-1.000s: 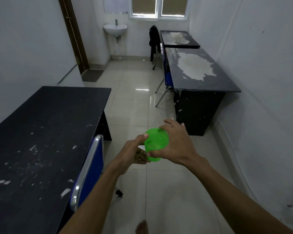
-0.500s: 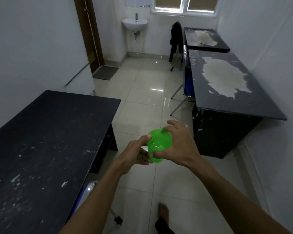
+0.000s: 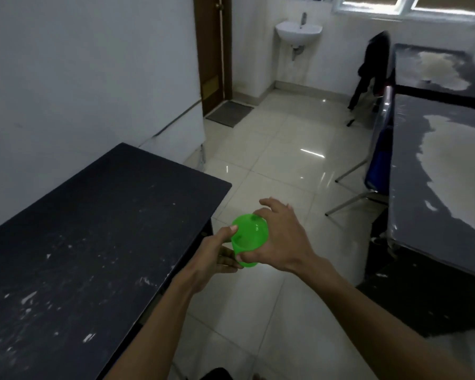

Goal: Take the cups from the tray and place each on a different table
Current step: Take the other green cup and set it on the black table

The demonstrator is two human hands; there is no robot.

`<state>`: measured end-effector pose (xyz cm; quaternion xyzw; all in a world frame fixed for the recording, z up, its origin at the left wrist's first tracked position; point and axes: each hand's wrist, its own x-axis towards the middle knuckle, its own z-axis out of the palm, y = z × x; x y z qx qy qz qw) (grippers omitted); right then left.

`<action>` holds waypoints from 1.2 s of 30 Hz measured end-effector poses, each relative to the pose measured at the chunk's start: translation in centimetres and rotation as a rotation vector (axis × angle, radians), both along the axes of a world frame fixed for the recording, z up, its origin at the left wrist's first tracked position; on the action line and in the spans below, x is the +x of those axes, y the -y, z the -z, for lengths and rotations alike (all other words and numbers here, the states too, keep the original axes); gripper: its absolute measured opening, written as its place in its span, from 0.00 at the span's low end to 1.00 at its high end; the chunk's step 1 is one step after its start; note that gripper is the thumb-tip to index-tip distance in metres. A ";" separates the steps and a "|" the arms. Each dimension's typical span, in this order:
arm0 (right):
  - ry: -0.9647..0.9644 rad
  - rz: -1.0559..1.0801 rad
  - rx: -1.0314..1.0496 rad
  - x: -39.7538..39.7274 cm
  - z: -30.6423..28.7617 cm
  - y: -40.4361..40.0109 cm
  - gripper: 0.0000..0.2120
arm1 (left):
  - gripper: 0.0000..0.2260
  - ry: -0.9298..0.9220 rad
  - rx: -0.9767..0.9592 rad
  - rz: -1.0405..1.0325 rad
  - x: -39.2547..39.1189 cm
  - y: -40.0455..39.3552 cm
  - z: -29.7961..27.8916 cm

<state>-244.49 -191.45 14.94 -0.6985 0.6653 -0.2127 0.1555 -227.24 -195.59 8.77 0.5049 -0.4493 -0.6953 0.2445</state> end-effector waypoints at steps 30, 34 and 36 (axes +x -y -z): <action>0.125 -0.672 0.140 23.3 7.5 27.3 0.41 | 0.20 -0.105 0.134 -0.727 21.7 14.0 4.9; 0.129 -0.749 0.168 25.8 9.0 27.9 0.39 | 0.18 -0.133 0.148 -0.842 23.0 13.3 5.4; 0.140 -0.777 0.195 27.0 9.7 27.9 0.38 | 0.17 -0.154 0.190 -0.909 23.4 12.9 6.0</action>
